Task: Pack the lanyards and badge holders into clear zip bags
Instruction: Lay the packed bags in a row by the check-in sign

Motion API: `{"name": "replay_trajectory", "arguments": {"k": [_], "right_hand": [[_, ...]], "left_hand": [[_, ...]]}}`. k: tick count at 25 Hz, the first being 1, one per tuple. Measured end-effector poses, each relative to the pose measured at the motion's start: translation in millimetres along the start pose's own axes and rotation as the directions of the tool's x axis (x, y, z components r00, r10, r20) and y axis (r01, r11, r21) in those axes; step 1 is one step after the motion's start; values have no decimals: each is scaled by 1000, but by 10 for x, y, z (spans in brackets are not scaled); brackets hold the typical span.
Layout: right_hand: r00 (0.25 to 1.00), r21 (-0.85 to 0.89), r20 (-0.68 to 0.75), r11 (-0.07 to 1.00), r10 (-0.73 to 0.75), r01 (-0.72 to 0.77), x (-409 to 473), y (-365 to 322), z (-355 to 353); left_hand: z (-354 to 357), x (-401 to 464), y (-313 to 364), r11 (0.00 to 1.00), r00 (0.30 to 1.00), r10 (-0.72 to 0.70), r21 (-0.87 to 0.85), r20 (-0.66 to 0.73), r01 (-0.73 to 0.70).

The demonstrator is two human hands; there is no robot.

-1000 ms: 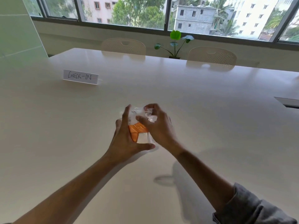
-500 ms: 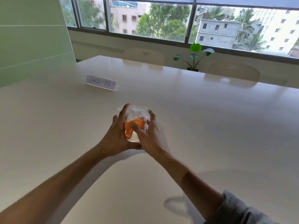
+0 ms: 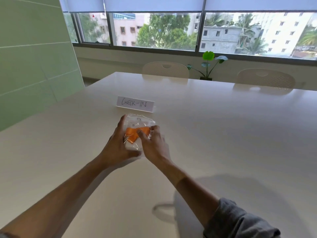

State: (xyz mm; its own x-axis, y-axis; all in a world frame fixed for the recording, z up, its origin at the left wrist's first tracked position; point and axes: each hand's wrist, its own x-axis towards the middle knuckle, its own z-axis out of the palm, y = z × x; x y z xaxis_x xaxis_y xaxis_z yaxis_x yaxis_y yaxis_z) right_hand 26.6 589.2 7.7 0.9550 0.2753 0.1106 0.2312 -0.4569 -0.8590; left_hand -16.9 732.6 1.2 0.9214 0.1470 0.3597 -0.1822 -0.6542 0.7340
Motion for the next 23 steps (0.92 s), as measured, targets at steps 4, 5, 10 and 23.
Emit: {"name": "replay_trajectory", "arguments": {"k": [4,5,10,23], "right_hand": [[988,86,-154,996,-3,17,377,-123,277],[978,172,-207,985,23,13,475,-83,223],[884,225,-406,962,234,-151,686,386,-249],[989,-106,-150,994,-11,-5,861,-130,480]], "left_hand": [[-352,321,-543,996,998,-52,82,46,48],[-411,393,-641,995,996,-75,70,56,71],[-480,657,-869,996,988,-88,-18,127,91],[-438,1134,-914,835,926,-162,-453,342,313]]}}
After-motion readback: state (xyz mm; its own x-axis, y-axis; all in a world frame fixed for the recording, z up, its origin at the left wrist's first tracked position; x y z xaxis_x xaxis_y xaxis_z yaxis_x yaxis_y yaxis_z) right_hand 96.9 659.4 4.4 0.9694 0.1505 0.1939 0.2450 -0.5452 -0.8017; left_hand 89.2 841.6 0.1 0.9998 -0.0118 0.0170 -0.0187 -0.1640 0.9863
